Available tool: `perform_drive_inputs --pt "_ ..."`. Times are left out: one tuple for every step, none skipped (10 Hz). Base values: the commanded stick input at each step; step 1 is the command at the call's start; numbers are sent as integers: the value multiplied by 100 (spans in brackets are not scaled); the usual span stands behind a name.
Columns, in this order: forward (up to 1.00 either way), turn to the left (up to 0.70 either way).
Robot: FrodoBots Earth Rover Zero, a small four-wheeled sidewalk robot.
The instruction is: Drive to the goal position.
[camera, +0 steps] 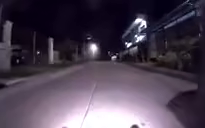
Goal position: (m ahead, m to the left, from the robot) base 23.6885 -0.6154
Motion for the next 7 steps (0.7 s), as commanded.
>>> perform_drive_inputs --pt "70 0" --pt "70 0" --pt "70 0" --pt "70 0" --pt "70 0" --pt "70 0" --pt "70 -1"
